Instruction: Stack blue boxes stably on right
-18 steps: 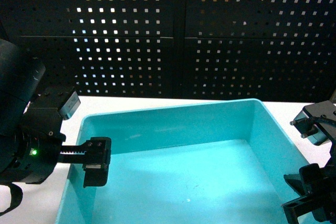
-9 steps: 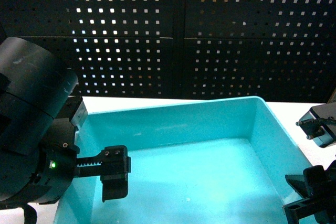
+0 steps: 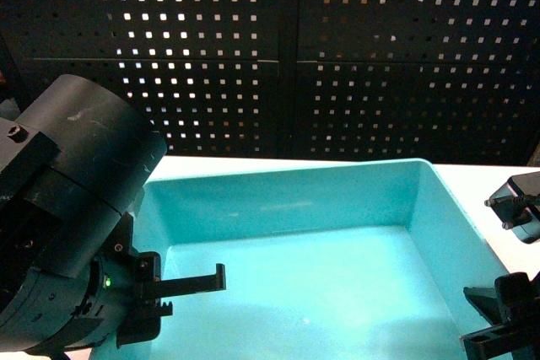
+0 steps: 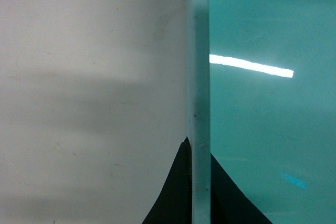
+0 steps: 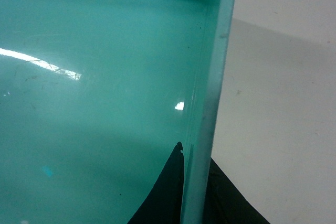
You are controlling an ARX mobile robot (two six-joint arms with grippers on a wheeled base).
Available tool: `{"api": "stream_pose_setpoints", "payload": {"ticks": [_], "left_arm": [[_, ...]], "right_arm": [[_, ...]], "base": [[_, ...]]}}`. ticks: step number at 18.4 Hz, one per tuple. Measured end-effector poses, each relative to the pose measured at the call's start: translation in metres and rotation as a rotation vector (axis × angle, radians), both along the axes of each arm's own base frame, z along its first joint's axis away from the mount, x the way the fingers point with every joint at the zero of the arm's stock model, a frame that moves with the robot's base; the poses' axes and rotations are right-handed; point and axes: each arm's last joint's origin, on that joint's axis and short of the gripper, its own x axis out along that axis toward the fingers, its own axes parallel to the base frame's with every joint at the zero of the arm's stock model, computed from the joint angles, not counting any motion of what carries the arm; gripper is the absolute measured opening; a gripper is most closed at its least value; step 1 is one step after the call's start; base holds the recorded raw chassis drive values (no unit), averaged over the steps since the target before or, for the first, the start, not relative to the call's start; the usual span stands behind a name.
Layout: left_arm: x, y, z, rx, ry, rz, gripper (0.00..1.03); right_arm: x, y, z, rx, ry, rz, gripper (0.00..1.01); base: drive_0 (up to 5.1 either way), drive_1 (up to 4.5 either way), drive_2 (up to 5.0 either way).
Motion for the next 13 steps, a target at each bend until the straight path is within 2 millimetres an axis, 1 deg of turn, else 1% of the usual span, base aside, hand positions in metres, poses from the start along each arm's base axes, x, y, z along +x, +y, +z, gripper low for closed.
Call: {"api": "stream_pose_setpoints", "payload": {"ticks": [1, 3, 5, 6, 7, 9, 10, 12, 13], "left_arm": [[-0.002, -0.002, 0.000, 0.013, -0.030, -0.004, 0.02], [-0.002, -0.006, 0.006, 0.016, -0.066, -0.042, 0.02], [0.000, -0.008, 0.018, 0.010, -0.134, -0.095, 0.02], [0.001, -0.008, 0.023, 0.011, -0.152, -0.128, 0.02], [0.002, -0.007, 0.030, 0.013, -0.181, -0.134, 0.02], [0.007, -0.006, 0.067, -0.006, -0.301, -0.136, 0.02], [0.009, -0.006, 0.079, -0.014, -0.340, -0.137, 0.02], [0.013, -0.005, 0.109, -0.032, -0.436, -0.143, 0.02], [0.014, -0.005, 0.120, -0.035, -0.469, -0.149, 0.02]], "right_arm": [[0.004, -0.006, 0.000, 0.036, 0.035, -0.021, 0.07], [0.005, -0.014, 0.003, 0.069, 0.045, -0.060, 0.07], [0.005, -0.027, 0.008, 0.103, 0.072, -0.107, 0.07], [0.006, -0.032, 0.014, 0.113, 0.066, -0.123, 0.07], [0.011, -0.034, 0.028, 0.138, 0.053, -0.129, 0.07], [0.020, -0.035, 0.064, 0.166, -0.058, -0.144, 0.07], [0.021, -0.036, 0.075, 0.168, -0.096, -0.144, 0.07], [0.024, -0.036, 0.102, 0.178, -0.182, -0.146, 0.07], [0.025, -0.036, 0.117, 0.177, -0.235, -0.148, 0.07]], "base": [[0.0, 0.00, 0.0], [0.0, 0.00, 0.0], [0.0, 0.00, 0.0], [0.0, 0.00, 0.0], [0.0, 0.00, 0.0], [0.0, 0.00, 0.0], [0.0, 0.00, 0.0], [0.0, 0.00, 0.0], [0.0, 0.00, 0.0]]}}
